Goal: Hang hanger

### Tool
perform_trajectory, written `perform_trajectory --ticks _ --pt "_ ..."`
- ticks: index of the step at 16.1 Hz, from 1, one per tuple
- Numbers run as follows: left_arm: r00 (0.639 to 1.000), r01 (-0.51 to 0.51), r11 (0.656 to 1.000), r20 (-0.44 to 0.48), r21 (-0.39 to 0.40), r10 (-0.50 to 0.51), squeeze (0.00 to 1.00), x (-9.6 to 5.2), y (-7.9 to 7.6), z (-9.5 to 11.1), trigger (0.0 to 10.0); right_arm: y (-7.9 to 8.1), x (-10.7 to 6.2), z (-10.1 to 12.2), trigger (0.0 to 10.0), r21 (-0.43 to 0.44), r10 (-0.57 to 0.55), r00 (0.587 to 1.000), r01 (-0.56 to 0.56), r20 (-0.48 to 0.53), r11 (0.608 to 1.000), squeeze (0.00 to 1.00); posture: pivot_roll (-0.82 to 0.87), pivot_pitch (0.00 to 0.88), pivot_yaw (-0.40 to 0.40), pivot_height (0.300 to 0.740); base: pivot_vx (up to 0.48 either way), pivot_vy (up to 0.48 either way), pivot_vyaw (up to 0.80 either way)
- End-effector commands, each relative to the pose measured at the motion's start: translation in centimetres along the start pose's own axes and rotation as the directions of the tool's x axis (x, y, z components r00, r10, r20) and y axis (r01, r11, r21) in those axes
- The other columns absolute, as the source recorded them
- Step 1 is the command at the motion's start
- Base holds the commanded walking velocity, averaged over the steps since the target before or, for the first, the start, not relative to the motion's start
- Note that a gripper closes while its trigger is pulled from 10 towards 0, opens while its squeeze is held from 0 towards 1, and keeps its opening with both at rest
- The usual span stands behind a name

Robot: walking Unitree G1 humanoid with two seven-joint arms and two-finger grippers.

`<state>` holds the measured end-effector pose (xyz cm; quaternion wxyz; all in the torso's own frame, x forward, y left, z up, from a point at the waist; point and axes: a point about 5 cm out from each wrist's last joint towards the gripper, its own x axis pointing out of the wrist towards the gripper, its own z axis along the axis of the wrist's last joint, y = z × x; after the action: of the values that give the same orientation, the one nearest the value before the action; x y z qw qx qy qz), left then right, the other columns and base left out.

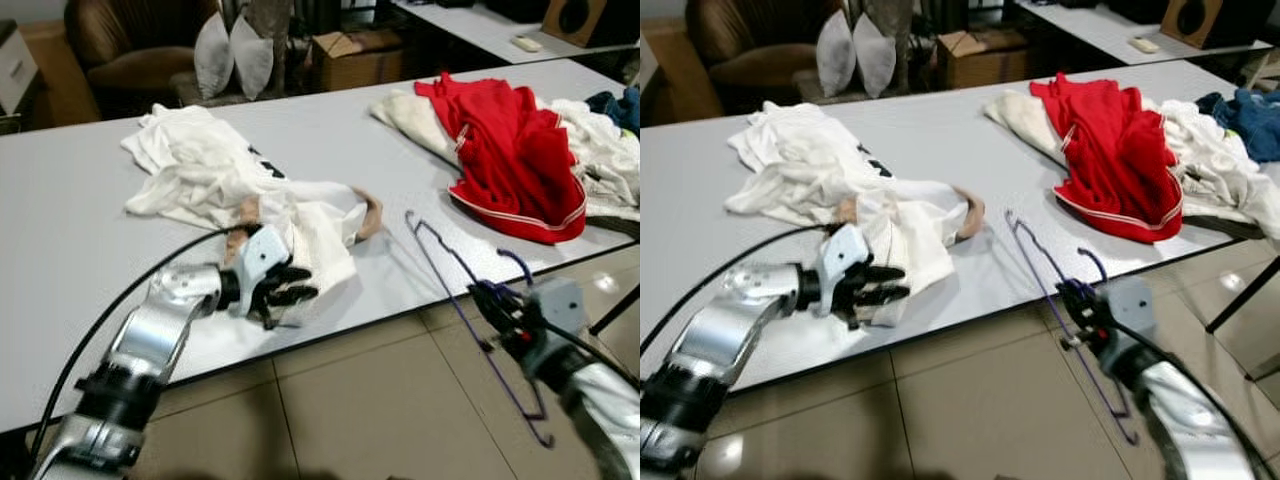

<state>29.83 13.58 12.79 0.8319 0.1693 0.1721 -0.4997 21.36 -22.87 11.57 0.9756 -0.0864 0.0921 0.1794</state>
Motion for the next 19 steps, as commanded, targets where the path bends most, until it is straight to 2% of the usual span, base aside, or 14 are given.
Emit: perform_trajectory --ticks 1,6,7,8,9,11,12,13,16,19 --pt "0.998 -0.048 0.999 -0.04 0.002 0.048 0.0 0.1 -0.2 0.1 10.0 -0.8 -0.7 0.2 10.0 -0.01 -0.003 1.0 0.003 -0.011 1.0 0.0 -0.25 0.0 0.031 0.74 0.0 0.0 0.0" --pt "0.995 -0.093 0.995 -0.033 -0.025 0.092 0.0 0.9 -1.0 0.9 10.0 -0.9 -1.5 -0.1 10.0 -0.018 -0.002 0.999 0.001 -0.044 1.0 0.0 -0.26 0.0 0.029 0.74 0.0 0.0 0.0" --pt "0.995 -0.095 0.995 -0.036 -0.029 0.094 0.94 0.9 -1.2 1.0 10.0 -0.8 -1.5 -0.1 10.0 -0.018 0.0 0.999 -0.001 -0.046 1.0 0.0 -0.27 0.0 0.029 0.74 0.0 0.0 0.0" --pt "0.998 -0.058 0.997 -0.01 -0.052 0.057 1.0 0.9 -1.8 1.5 10.0 -0.8 -1.5 -0.1 10.0 -0.02 0.0 0.999 -0.001 -0.048 1.0 0.0 -0.27 0.0 0.029 0.74 0.0 0.0 0.0" --pt "0.999 -0.042 0.996 0.026 -0.084 0.045 1.0 0.9 -2.1 2.3 10.0 -0.9 -1.5 -0.1 10.0 -0.021 0.0 0.999 -0.001 -0.049 1.0 0.0 -0.27 0.0 0.028 0.74 0.0 0.0 0.0" --pt "0.998 -0.06 0.996 0.008 -0.067 0.061 1.0 1.0 -2.0 2.3 10.0 -0.9 -1.5 -0.1 10.0 -0.021 0.0 0.999 -0.001 -0.05 1.0 0.0 -0.27 0.0 0.027 0.74 0.0 0.0 0.0" --pt "0.998 -0.061 0.997 -0.02 -0.05 0.061 0.85 1.1 -2.0 2.0 10.0 -0.9 -1.5 -0.1 10.0 -0.021 0.0 0.999 -0.001 -0.05 1.0 0.0 -0.27 0.0 0.027 0.74 0.0 0.0 0.0" --pt "0.996 -0.072 0.997 -0.058 -0.021 0.071 0.0 1.3 -2.1 1.6 10.0 -0.9 -1.4 -0.1 10.0 -0.021 -0.002 0.999 0.001 -0.048 1.0 0.0 -0.27 0.0 0.027 0.74 0.0 0.0 0.0" --pt "0.977 -0.134 0.99 -0.159 0.045 0.14 0.0 2.0 -1.8 0.2 10.0 -0.9 -1.1 0.0 10.0 -0.021 -0.007 0.999 0.006 -0.041 1.0 0.0 -0.27 0.0 0.031 0.74 0.0 0.0 0.0" --pt "0.956 -0.219 0.973 -0.184 0.076 0.229 0.0 2.4 -0.8 0.0 10.0 -1.2 -0.9 0.1 10.0 -0.022 -0.019 0.999 0.019 -0.035 1.0 0.0 -0.27 0.0 0.032 0.74 0.0 0.0 0.0"
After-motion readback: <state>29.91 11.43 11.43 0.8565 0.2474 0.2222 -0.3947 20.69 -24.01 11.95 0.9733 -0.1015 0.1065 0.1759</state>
